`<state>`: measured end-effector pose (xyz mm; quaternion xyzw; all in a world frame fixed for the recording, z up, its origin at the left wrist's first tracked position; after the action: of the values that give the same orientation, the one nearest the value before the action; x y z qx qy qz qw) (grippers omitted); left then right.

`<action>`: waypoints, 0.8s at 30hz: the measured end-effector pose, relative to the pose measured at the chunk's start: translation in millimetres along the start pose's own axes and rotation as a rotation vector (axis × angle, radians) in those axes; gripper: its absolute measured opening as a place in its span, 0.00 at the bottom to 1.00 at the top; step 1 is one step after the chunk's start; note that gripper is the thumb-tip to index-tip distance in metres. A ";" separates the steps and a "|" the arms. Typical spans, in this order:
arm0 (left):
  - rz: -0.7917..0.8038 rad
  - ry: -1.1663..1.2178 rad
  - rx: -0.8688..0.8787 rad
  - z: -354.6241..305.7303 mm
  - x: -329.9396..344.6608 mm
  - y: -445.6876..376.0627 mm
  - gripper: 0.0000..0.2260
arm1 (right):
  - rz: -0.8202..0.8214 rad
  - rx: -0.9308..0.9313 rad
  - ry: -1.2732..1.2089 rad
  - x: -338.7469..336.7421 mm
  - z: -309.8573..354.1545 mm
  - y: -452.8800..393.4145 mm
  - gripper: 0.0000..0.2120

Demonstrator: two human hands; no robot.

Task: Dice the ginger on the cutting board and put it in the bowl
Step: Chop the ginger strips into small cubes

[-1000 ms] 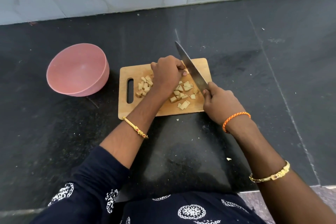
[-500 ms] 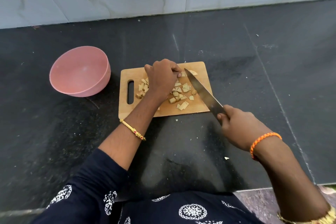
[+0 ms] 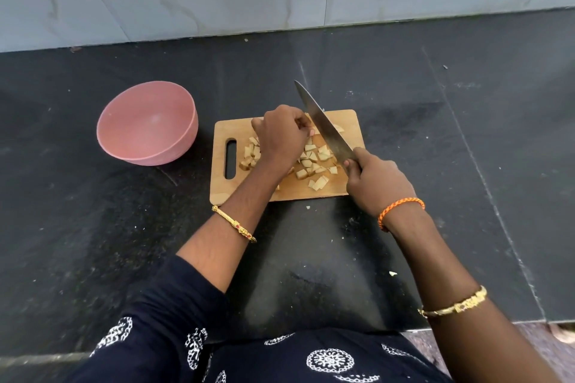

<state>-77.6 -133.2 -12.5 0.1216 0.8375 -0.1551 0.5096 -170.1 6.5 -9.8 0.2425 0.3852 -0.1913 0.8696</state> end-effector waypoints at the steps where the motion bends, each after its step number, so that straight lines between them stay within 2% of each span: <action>1: 0.000 -0.003 -0.001 -0.2 0.4 -0.3 0.04 | -0.003 0.001 0.009 1.2 0.6 -0.2 0.08; 9: -0.004 0.016 -0.032 2.1 1.4 0.7 0.04 | 0.042 0.025 0.090 4.7 10.1 -2.2 0.09; 13: 0.002 0.009 -0.034 1.0 0.3 0.2 0.04 | 0.014 0.027 0.106 1.2 8.5 -1.9 0.10; 24: -0.008 -0.002 -0.028 1.0 0.8 -0.2 0.03 | 0.051 0.025 0.163 1.2 15.6 -9.3 0.08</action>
<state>-77.2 -133.8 -13.7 0.1108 0.8396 -0.1455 0.5115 -165.2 -10.1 -4.2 0.2778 0.4461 -0.1534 0.8368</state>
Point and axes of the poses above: each hand's wrist, its own y-axis away from the middle knuckle, its own x-axis out of the palm, z = x × y, the point moved 5 cm from there along -y, towards the middle knuckle, and after that the axes turned 11 degrees about -y, right-handed, at the moved point
